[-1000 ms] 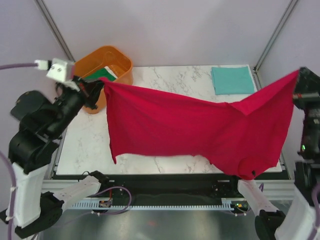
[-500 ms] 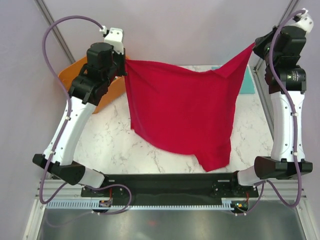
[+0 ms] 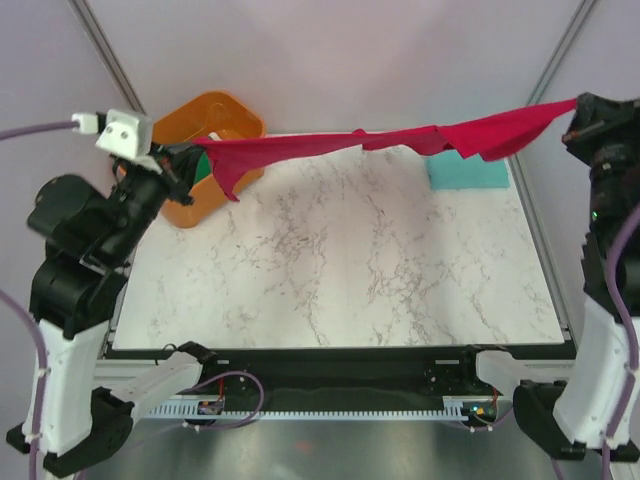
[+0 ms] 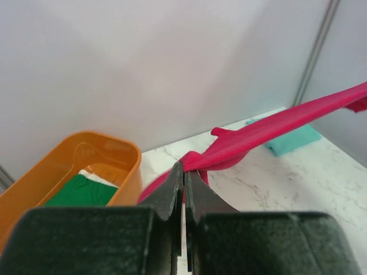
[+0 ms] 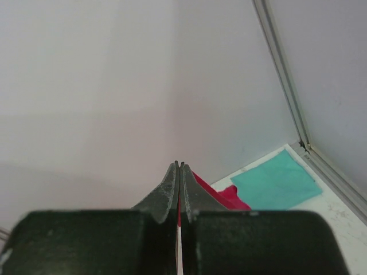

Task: Fold and stack the t-shirts
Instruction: Flatten the tshirt out

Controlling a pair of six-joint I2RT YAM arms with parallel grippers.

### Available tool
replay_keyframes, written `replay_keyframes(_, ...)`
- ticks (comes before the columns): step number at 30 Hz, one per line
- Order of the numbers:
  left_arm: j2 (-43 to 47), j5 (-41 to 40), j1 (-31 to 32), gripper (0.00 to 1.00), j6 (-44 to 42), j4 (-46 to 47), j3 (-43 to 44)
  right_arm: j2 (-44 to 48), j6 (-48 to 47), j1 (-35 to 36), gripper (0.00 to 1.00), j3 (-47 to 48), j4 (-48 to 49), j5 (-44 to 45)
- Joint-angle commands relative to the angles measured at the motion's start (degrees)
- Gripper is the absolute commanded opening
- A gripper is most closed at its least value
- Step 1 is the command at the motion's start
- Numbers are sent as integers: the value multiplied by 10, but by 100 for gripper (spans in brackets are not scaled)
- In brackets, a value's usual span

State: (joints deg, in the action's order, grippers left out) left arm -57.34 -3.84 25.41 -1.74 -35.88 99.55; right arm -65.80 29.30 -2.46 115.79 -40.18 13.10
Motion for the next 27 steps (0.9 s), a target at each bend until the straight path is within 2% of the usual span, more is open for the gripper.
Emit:
replay_keyframes(1,65,84,-1,2,-16,19,-30,74,7,-2,0,-1,-40,55)
replay_keyframes(9,182,159,-1,2,38,19,-34,138,9,0,0,128,-126,97)
replay_keyframes(13,175,198,-1,2,45,18,-44,128,0,15,0,146,-126,125)
replay_keyframes(15,167,181,-1,2,36,18,-71,110,-15,20,0,124,-109,138)
replay_keyframes(19,114,88,-1,2,1,20,-139,77,-50,20,0,-3,-23,109)
replay_keyframes(20,98,64,-1,2,-5,20,-166,68,-53,20,0,-73,0,100)
replay_keyframes(22,51,51,-1,2,-19,20,-202,64,-53,20,0,-153,82,72)
replay_keyframes(23,33,48,-1,2,-26,24,-214,60,-53,20,0,-235,115,64)
replay_keyframes(27,-51,56,-28,2,-64,33,-261,10,-36,20,0,-394,310,-11)
